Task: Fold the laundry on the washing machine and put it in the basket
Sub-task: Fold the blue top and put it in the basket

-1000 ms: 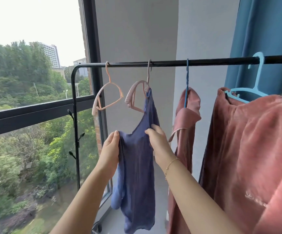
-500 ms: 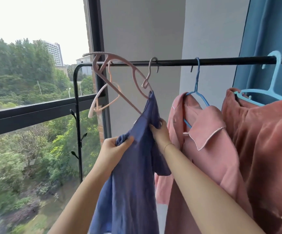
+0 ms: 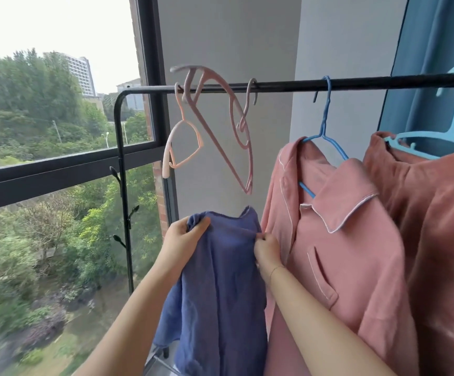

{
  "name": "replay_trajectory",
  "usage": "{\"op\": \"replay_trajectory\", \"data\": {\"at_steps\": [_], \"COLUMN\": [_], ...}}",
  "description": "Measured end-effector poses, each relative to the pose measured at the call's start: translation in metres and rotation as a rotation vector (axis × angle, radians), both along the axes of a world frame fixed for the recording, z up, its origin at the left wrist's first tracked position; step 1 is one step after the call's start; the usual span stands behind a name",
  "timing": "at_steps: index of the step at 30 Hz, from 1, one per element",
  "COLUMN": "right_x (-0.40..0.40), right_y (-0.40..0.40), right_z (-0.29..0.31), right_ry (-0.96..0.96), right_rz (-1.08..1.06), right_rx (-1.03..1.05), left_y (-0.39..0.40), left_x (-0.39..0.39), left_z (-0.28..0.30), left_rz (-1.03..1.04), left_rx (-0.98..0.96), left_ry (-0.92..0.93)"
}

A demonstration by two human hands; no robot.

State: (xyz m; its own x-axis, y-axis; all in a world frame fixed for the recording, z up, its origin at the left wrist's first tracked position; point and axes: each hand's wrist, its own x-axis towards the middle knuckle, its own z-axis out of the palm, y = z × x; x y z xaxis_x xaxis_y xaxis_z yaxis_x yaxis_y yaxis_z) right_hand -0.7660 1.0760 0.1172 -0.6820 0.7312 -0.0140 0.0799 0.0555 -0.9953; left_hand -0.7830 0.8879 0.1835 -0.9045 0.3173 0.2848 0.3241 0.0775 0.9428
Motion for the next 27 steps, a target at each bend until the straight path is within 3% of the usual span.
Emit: {"op": "replay_trajectory", "data": {"at_steps": [9, 17, 22, 27], "right_x": [0.068, 0.137, 0.189, 0.225], "right_y": [-0.039, -0.078, -0.12, -0.152], "right_z": [-0.036, -0.078, -0.117, -0.158], "right_ry": [0.073, -0.172, -0.136, -0.181], "right_rz": [0.007, 0.241, 0.372, 0.498], "right_rx": [-0.14, -0.314, -0.449, -0.373], "left_y": [-0.012, -0.043, -0.073, -0.107], "left_x": [0.045, 0.11, 0.166, 0.216], "left_z": [-0.007, -0.027, -0.046, -0.061], "left_rz": [0.088, 0.144, 0.148, 0.205], "left_rx": [-0.006, -0.132, -0.162, -0.149], "left_ry": [-0.019, -0.041, -0.079, -0.106]}}
